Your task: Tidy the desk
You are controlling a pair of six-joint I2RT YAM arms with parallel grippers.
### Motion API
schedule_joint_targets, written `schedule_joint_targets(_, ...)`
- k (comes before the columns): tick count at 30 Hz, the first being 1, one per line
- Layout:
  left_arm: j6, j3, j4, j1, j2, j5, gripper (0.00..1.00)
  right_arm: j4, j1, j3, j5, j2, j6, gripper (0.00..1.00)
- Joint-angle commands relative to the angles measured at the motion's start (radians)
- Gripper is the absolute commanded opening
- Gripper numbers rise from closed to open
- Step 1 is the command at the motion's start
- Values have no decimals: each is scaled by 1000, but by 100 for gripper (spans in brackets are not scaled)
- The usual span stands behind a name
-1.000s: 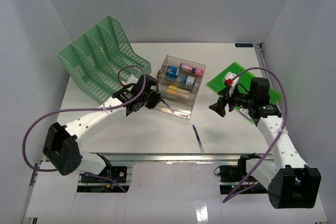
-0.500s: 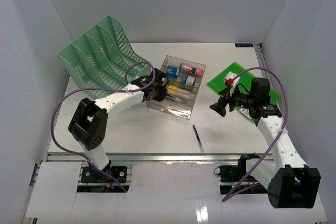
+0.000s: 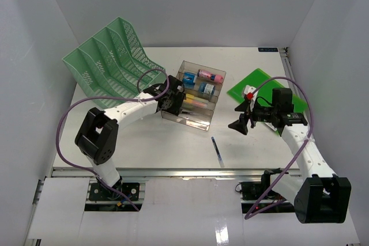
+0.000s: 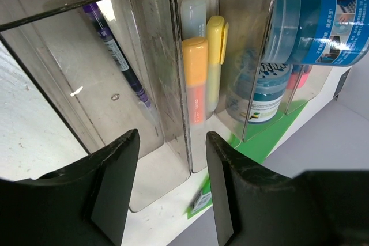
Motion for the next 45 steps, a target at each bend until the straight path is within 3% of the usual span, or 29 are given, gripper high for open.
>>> schedule_joint_targets(1,142,-17,31,0,-137,8,60,-182,82,76,-24,27,-158,89)
schedule_joint_targets(6,583,-83,198,0,-271,62,63,-211,346,56,301,15,-111,89)
schedule_joint_targets(9,842,-276,411,0,-458,247,75,-209,563,29,495,46,-51,91)
schedule_joint_targets(12,954,-411,453,1,-611,298,85,-211,672,27,652,106,29,91)
schedule_joint_targets(15,988,-524,383,2,-768,267,91,-167,735,7,743,160,130,92)
schedule_joint_targets(22,993,-624,230,3,-1058,180,91,31,821,-61,1011,205,314,94)
schedule_joint_targets(30,970,-648,145,3,-1200,147,92,85,824,-46,995,324,342,86)
schedule_joint_targets(37,957,-654,118,3,-1235,134,92,75,825,-44,960,349,327,65)
schedule_joint_targets(40,952,-656,111,3,-1239,141,92,66,824,-37,935,364,315,48)
schedule_joint_targets(45,954,-652,100,3,-1253,139,92,37,825,-19,852,392,286,31)
